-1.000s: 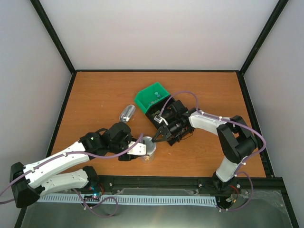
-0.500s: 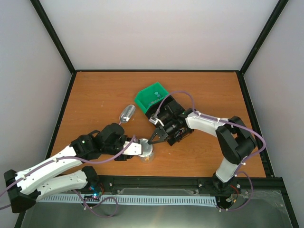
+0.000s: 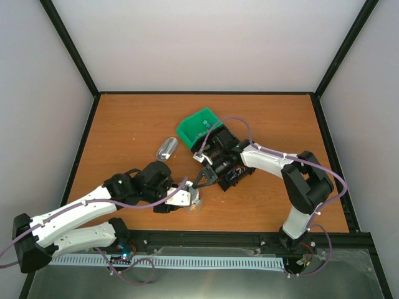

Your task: Pack the candies

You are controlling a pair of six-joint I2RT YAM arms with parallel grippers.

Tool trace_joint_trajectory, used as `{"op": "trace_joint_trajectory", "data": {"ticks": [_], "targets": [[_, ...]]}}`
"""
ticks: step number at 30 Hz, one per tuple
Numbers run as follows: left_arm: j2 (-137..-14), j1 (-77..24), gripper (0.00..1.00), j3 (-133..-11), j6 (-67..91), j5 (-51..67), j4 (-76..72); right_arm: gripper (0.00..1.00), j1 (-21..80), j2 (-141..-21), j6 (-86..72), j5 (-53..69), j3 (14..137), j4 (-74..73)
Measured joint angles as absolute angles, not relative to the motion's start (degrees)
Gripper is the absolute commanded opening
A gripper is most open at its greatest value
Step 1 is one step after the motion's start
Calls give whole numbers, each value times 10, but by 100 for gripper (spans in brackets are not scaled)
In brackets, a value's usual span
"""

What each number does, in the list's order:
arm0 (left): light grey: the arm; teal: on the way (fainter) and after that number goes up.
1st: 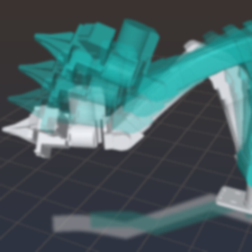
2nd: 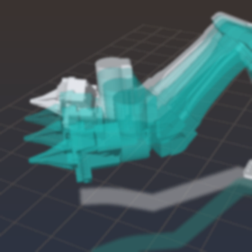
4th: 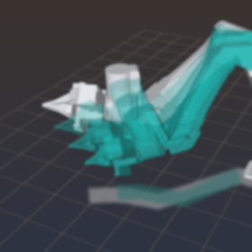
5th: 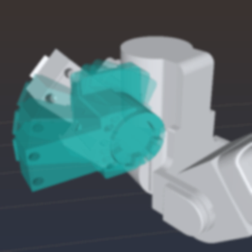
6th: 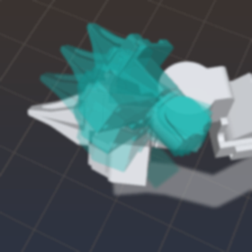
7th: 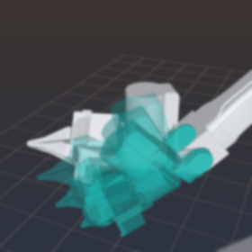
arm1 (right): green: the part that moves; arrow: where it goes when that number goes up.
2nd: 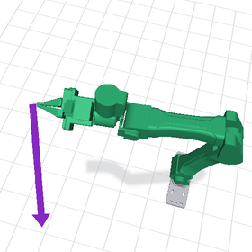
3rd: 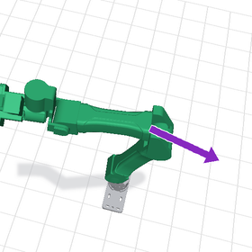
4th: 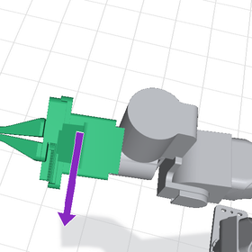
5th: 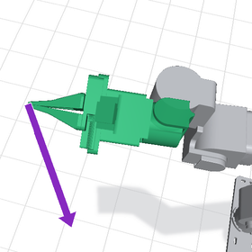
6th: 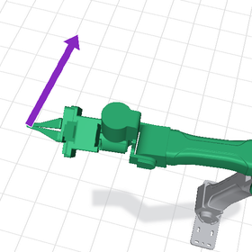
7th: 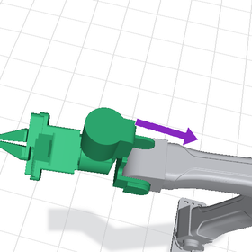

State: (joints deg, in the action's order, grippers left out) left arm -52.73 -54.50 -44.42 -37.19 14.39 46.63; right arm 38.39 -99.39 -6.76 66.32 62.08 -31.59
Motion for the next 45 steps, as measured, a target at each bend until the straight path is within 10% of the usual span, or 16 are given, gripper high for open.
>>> {"op": "trace_joint_trajectory", "data": {"ticks": [45], "targets": [[-604,-545,42,-437,-387,156,418,11,359,-989,-39,646,609,-346]]}}
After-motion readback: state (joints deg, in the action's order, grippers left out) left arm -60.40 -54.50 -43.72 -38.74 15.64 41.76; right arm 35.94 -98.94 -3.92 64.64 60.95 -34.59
